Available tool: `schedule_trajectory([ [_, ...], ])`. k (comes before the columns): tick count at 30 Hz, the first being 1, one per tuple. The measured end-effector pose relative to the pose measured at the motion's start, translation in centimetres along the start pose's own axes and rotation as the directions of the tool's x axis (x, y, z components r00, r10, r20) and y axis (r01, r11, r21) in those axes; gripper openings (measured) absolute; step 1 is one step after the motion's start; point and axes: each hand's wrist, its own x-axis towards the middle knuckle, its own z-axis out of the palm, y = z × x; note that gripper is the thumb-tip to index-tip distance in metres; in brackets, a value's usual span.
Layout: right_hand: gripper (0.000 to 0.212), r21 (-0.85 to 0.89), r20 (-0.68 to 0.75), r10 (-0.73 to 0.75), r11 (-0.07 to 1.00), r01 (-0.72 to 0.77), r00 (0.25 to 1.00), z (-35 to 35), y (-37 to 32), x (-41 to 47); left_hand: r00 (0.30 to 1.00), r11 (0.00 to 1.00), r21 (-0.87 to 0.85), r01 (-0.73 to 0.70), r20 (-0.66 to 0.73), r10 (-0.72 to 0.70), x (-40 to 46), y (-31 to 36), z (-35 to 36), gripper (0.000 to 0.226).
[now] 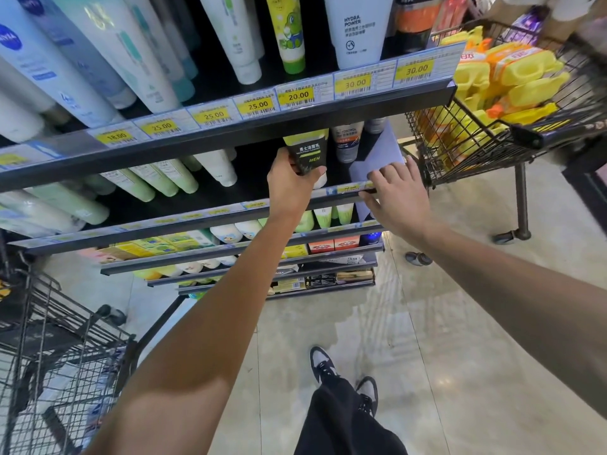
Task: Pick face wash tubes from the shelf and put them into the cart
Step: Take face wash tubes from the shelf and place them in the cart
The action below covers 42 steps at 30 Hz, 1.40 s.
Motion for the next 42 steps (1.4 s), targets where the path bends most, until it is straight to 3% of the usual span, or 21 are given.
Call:
schedule_trajectory([
  [8,0.045,0.014,0.011,-0.003,1.0,0.003,1.0,0.0,0.0,-0.1,1.0,0.998,0.066,0.004,0.021,-0.006,0.2,-1.0,0.4,0.048],
  [18,0.043,0.026,0.002,0.001,1.0,-0.001,1.0,-0.1,-0.1,-0.2,0.999,0.986,0.169,0.006,0.045,-0.014,1.1,-0.8,0.6,0.066],
  [34,0.043,0.054,0.049,-0.002,0.999,0.0,0.999,-1.0,-0.3,-0.2,0.997,0.977,0.212,-0.033,0.078,0.016,1.2,-1.0,0.6,0.068],
  [42,0.059,0.109,0.161,-0.012,0.994,-0.005,0.987,-3.7,-0.2,-0.2,0.995,0.96,0.279,0.022,0.084,-0.047,-0.1,-0.5,-1.4,0.067],
])
